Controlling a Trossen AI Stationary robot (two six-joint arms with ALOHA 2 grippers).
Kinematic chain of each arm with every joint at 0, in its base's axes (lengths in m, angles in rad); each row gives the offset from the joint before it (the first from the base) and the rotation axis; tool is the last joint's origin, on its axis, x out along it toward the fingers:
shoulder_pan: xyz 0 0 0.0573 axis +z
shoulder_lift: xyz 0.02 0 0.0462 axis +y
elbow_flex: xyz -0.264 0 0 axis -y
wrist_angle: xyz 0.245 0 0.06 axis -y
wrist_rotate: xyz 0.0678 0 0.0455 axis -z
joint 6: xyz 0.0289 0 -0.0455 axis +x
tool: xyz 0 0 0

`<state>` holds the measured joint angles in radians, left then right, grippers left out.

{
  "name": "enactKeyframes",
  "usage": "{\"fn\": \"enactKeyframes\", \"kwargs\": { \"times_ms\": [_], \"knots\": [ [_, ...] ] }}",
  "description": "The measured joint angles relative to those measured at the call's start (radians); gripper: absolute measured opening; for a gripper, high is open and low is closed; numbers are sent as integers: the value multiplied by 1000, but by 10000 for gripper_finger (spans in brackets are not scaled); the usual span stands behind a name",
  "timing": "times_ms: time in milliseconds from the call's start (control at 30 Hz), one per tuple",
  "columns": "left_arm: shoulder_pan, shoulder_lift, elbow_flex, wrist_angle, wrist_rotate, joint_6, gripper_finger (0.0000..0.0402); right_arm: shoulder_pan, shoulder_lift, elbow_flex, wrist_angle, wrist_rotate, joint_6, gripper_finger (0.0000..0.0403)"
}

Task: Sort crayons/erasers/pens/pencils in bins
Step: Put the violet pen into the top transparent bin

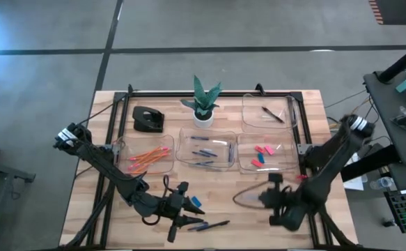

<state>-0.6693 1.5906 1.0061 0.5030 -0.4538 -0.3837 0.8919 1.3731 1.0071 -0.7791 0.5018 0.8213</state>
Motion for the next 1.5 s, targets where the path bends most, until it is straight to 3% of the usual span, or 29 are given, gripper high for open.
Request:
{"fn": "enactKeyframes", "kwargs": {
  "times_ms": [267, 400, 600, 800, 1067, 1233, 1500],
  "knots": [
    [0, 0, 0, -25, 0, 1, 92, -233, -273, 2, -411, 195, -10, 26],
    [0, 0, 0, -28, 0, 26, 92, -445, -382, -1, -494, 240, -36, 27],
    [0, 0, -1, -41, 0, 82, 92, -837, -460, -7, -486, 236, -243, 27],
    [0, 0, -5, -45, 0, 84, 92, -1205, -426, -30, -340, 26, -511, 28],
    [0, 0, -52, -50, 0, 75, 92, -1535, -271, -43, -142, -312, -849, 28],
    [0, 0, -104, -50, 0, -4, 92, -1634, -172, -47, -139, -372, -906, 28],
    [0, 0, -141, -35, -27, -30, 92, -1647, -64, -51, -96, -375, -991, 28]
  ]
}}
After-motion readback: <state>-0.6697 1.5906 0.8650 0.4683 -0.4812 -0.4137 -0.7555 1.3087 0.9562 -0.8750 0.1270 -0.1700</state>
